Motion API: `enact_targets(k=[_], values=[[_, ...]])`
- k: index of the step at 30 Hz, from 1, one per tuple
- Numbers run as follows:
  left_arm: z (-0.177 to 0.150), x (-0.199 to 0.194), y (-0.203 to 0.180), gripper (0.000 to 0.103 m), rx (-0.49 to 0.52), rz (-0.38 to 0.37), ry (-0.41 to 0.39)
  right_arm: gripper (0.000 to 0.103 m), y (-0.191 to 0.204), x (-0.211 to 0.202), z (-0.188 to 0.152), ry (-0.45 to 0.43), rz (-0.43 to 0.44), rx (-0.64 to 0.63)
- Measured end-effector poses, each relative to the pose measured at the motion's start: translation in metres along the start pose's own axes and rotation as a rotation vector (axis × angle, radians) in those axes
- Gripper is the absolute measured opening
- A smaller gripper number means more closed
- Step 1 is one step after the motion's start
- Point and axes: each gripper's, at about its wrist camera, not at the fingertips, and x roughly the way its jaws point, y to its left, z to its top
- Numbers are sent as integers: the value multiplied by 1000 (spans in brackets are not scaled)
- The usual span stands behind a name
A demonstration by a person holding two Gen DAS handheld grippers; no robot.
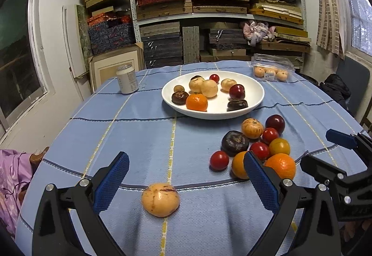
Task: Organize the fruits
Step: 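Withdraw both tools from the plate toward the remaining fruits, then grasp the spotted pale pear with the left tool while the right tool grasps an orange tangerine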
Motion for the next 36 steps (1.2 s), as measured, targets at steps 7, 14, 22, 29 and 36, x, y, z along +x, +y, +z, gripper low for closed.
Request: enact_targets(k=[7,14,22,29,36], values=[[-1,2,0,99,11,19,5,96,3,7,-1,41,18,-13],[-1,4,18,99,-6,56,13,96,1,11,-2,68,35,-2],[-13,11,121,99,-353,20,88,96,1,11,-2,79,44,-3],[-32,13,151,99,-475,-94,145,96,2,11,-3,83,40,-2],[-26,18,72,99,-98,-40,171,96,-4,11,-4,88,28,30]])
